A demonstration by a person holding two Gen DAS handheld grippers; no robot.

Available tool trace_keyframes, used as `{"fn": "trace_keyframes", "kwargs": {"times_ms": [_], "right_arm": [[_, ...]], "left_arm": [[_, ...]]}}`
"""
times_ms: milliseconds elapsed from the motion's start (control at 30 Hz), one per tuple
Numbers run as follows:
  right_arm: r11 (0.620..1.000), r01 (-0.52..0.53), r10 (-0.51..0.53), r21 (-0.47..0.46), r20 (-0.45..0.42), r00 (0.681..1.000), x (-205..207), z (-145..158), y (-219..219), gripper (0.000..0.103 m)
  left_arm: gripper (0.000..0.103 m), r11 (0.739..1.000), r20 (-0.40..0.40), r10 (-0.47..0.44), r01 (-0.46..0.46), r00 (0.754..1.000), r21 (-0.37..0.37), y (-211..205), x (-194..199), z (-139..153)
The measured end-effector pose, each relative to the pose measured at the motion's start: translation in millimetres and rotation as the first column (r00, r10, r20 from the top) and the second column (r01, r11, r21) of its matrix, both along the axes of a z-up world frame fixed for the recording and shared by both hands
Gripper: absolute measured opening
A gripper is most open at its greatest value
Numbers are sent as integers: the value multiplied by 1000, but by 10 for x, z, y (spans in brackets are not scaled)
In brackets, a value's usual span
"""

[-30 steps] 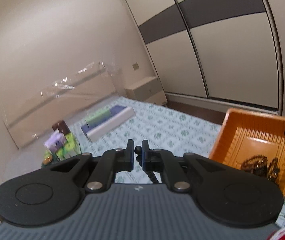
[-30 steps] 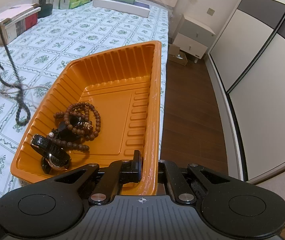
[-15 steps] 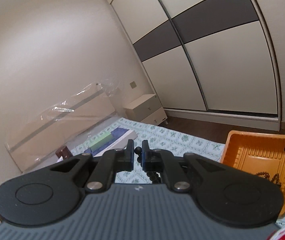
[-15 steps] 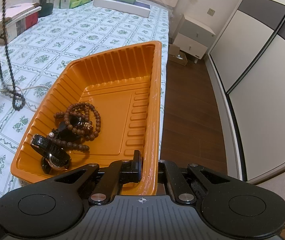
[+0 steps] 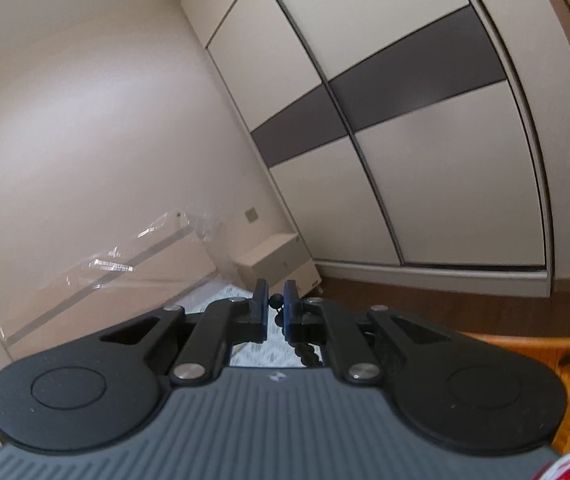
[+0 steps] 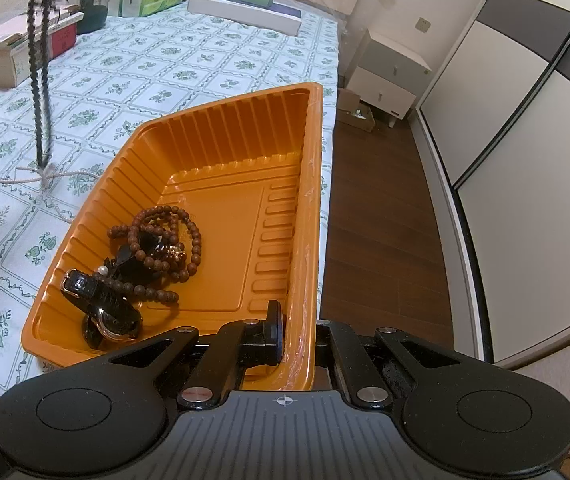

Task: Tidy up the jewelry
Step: 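Lift the dark bead necklace and lower it into the orange tray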

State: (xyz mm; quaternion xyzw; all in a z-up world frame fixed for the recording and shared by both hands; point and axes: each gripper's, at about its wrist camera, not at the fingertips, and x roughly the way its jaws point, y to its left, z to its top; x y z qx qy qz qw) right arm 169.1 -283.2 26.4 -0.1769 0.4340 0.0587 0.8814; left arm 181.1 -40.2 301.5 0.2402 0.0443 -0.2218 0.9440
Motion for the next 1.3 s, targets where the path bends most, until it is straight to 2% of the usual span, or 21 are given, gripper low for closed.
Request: {"fn": "trace_keyframes", "kwargs": {"times_ms": [367,567,900,1100,1300], "right_arm": [[1000,-4,4,1,-1,1000,-3,-5,-13,4],[1000,-5,5,5,-2,1000,1,-18,-17,4],[1000,-8,8,4,-2,1000,1,-13,-11,4],[1000,-6,6,6,-5,1000,8,-17,-15,4],[1000,-5,5,3,-9,1000,13,-31,-23,4]], "left_arm": [[6,994,26,-100,101,995,-41,-558,72,227],[6,989,-11,-146,146,989,-19,-832,110,128],[6,981,-191,-167,182,967,66,-1246,350,-569],[6,976,-314,-158,197,936,96,-1378,505,-1102],[6,972,-422,-143,208,895,113,-1404,616,-1607]]}}
